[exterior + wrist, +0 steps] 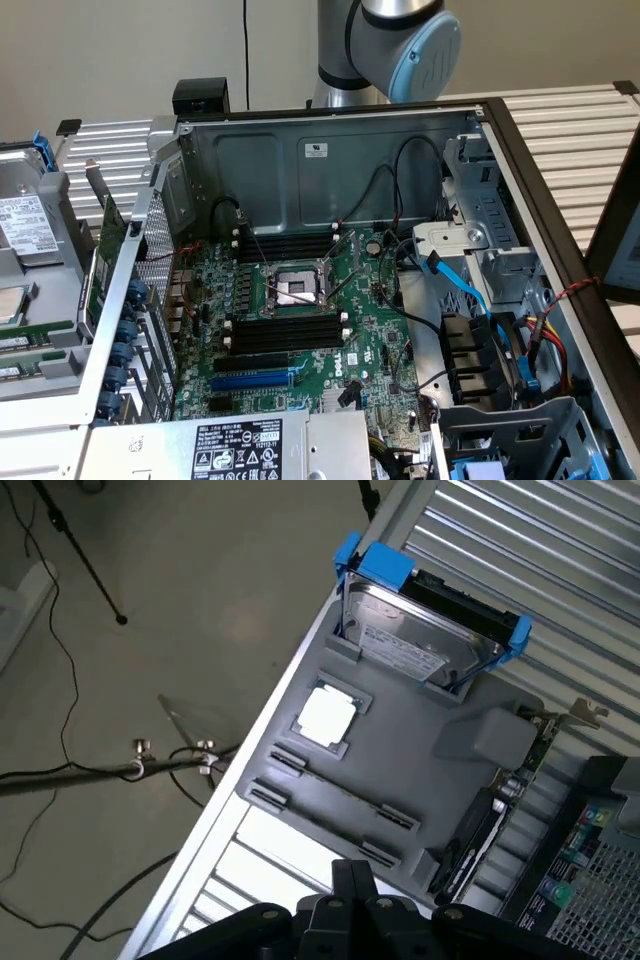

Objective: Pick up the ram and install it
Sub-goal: 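Pick up the ram and move it above insertion slot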

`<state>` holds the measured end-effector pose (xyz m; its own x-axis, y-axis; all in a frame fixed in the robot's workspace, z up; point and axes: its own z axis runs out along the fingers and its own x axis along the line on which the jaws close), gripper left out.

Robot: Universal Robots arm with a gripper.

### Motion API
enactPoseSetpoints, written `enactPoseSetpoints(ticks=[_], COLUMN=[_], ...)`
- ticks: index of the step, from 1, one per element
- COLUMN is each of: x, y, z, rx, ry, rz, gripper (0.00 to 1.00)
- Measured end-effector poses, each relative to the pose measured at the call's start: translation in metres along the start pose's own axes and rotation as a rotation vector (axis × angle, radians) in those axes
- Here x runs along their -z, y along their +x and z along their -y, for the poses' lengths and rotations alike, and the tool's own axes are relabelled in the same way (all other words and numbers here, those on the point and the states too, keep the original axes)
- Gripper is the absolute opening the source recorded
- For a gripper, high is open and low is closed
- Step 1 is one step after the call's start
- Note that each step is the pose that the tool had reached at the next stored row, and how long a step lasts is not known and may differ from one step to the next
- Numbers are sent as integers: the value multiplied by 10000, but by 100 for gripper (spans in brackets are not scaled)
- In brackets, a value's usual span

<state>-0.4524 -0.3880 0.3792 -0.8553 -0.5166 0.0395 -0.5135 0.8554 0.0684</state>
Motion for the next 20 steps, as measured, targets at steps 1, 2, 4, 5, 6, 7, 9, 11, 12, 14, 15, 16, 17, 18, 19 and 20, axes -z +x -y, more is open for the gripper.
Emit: enactPoseSetpoints(ticks=[1, 2, 4, 5, 6, 7, 9, 11, 12, 14, 15, 16, 17, 18, 19, 20], x=[-3, -5, -10, -12, -14, -17, -20, -21, -23, -26, -28, -28, -28, -30, -31, -32], y=[0, 0, 0, -1, -1, -1, -1, -1, -1, -1, -1, -1, -1, -1, -2, -2], z=[0, 0, 1, 1, 1, 1, 1, 1, 1, 1, 2, 2, 2, 2, 2, 2], rx=[185, 365, 723, 902, 1082, 1266, 1626, 1990, 2170, 2542, 2727, 2909, 3089, 3280, 3449, 3629], ry=[7, 15, 29, 36, 45, 54, 76, 109, 131, 189, 218, 243, 269, 296, 316, 335], rz=[-12, -25, -50, -62, -72, -80, -94, -96, -86, -51, -33, -21, -8, 6, 14, 21], gripper=[11, 11, 11, 11, 11, 11, 11, 11, 11, 11, 11, 11, 11, 11, 11, 11])
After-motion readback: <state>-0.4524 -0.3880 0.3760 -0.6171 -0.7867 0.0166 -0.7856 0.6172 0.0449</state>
